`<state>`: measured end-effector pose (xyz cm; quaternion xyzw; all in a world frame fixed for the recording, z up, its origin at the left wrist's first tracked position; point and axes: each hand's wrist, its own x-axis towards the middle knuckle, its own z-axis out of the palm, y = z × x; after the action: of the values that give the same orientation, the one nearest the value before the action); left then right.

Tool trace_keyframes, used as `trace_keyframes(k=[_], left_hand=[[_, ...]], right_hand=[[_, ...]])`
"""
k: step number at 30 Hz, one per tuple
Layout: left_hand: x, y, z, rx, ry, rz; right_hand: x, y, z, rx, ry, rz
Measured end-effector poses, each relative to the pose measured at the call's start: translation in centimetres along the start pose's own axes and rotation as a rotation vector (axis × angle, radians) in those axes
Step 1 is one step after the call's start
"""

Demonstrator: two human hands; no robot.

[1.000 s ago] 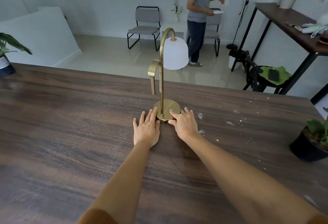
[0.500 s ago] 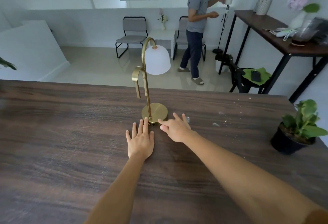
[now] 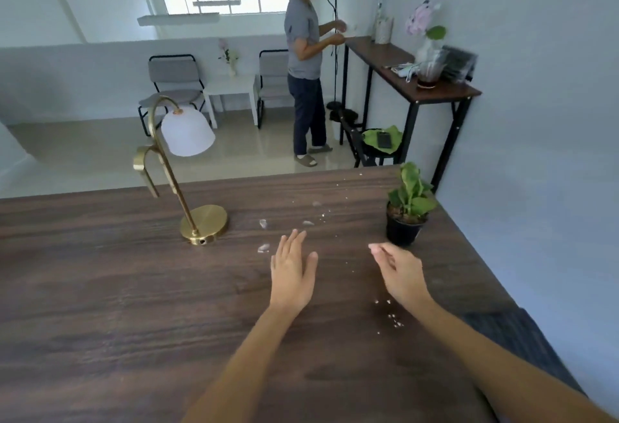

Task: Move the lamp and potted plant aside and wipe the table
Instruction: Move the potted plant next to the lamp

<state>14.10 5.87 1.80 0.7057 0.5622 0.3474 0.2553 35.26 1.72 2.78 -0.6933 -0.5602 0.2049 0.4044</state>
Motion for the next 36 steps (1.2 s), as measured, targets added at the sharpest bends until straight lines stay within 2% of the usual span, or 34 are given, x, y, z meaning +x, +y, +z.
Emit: trace_keyframes(k=[3,6,9,13,16,21,25,31,36], left_hand=[[1.5,5.0,4.8,-0.213,-0.186,-0.091],[2.9,8.7,8.2,-0.312,-0.280,-0.247],[4.5,10.9,10.1,-0.423,-0.306,-0.362],[6.3,12.1,11.0,-0.496,-0.328,-0.389],[6.6,12.3,11.6,-0.504,-0.348,-0.382],[5.9,11.5,10.7,-0.530,-0.245,-0.382],[5.4,9.9,7.0,-0.555,-0.154,-0.364],[4.7,6.2,-1.6,-0.566,-0.029,-0.314],[3.1,0.8,-7.9,-0.586,0.073,-0.337]], right_hand=[[0.3,2.3,-3.4,0.100,0.132,0.269],[1.5,3.7,-5.1,0.179,0.140,0.374],[3.9,5.3,-5.6,0.247,0.025,0.389],[7.2,7.1,-5.6,0.370,-0.168,0.318],[8.3,7.7,-5.1,0.406,-0.196,0.317],[8.2,6.9,-3.3,0.352,-0.197,0.310],[8.7,5.1,-0.2,0.338,-0.228,0.219],[7.6,-4.1,4.9,0.340,-0.316,0.086],[5.7,-10.4,10.7,0.321,-0.417,-0.003]])
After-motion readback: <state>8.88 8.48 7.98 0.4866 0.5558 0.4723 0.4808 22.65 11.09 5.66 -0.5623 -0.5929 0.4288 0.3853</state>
